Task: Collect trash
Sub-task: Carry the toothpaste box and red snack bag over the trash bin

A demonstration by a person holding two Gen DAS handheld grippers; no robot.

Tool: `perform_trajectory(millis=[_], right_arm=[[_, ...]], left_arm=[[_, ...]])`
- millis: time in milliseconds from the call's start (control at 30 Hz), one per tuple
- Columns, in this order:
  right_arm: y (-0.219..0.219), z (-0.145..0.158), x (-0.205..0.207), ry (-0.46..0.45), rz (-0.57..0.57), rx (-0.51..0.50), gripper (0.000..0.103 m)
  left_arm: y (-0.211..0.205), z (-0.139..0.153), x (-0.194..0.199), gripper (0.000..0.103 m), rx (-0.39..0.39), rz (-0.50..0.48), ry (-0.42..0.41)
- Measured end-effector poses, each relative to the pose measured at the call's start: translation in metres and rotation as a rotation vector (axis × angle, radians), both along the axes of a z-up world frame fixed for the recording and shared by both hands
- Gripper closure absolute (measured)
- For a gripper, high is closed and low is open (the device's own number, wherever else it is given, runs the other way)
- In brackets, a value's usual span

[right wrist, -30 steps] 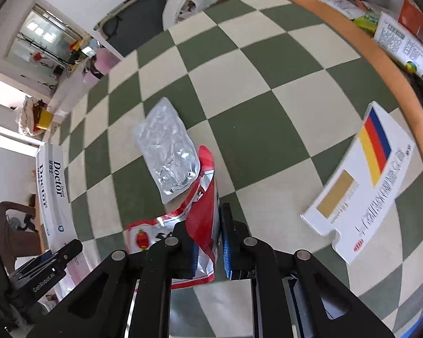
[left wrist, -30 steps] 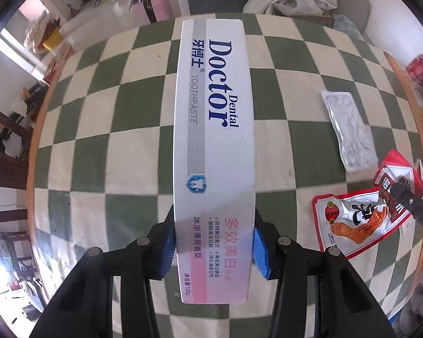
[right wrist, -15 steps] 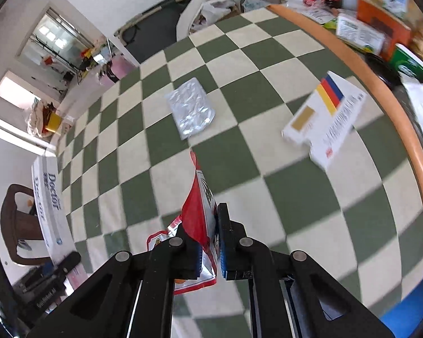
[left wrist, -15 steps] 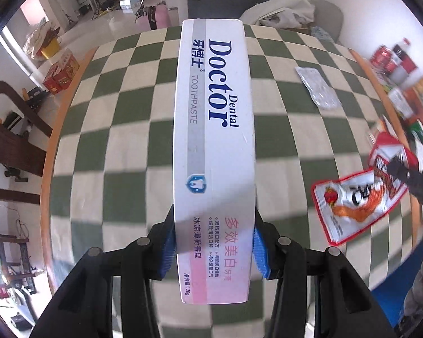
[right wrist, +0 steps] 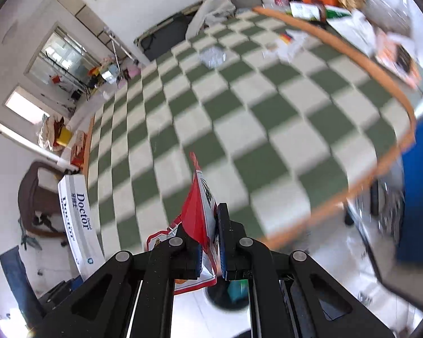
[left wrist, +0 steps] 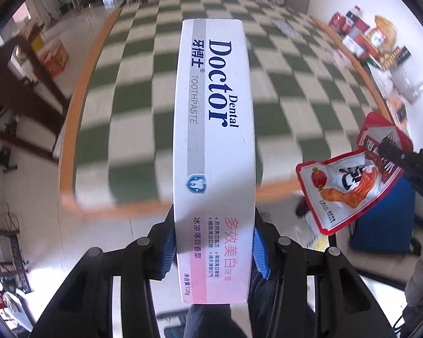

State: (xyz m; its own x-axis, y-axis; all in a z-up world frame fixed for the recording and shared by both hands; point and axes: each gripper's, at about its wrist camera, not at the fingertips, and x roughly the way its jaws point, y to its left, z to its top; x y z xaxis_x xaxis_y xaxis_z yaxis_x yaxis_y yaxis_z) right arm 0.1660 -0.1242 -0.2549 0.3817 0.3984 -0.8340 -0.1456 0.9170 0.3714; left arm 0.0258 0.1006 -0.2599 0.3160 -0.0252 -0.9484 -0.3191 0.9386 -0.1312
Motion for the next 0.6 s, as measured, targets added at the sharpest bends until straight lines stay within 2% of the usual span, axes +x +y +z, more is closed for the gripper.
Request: perform_trajectory(millis=[100, 267, 400, 567, 600], right_arm=[[-0.008, -0.020, -0.054, 0.063, 0.002, -0.015, 0.094], [-0.014, -0.074, -0.109, 0.174, 0.038, -0.076, 0.094], [-0.011, -0.140, -0.134, 0.258, 0.078, -0.139, 0.094], [0.002, -0.242, -0.140, 0.326, 0.114, -0.194, 0.094], [0.005, -0.265, -0.138, 0.337, 0.117, -0.199, 0.094]], left_arm=[[0.001, -0.021, -0.048, 0.061, -0.046, 0.005, 0.061], [-0.001, -0.079, -0.090, 0.061, -0.102, 0.028, 0.190], [0.000, -0.151, -0.094, 0.061, -0.178, 0.061, 0.278], [0.009, -0.265, -0.080, 0.060, -0.319, 0.130, 0.370], [0.012, -0.295, -0.077, 0.060, -0.340, 0.141, 0.396]])
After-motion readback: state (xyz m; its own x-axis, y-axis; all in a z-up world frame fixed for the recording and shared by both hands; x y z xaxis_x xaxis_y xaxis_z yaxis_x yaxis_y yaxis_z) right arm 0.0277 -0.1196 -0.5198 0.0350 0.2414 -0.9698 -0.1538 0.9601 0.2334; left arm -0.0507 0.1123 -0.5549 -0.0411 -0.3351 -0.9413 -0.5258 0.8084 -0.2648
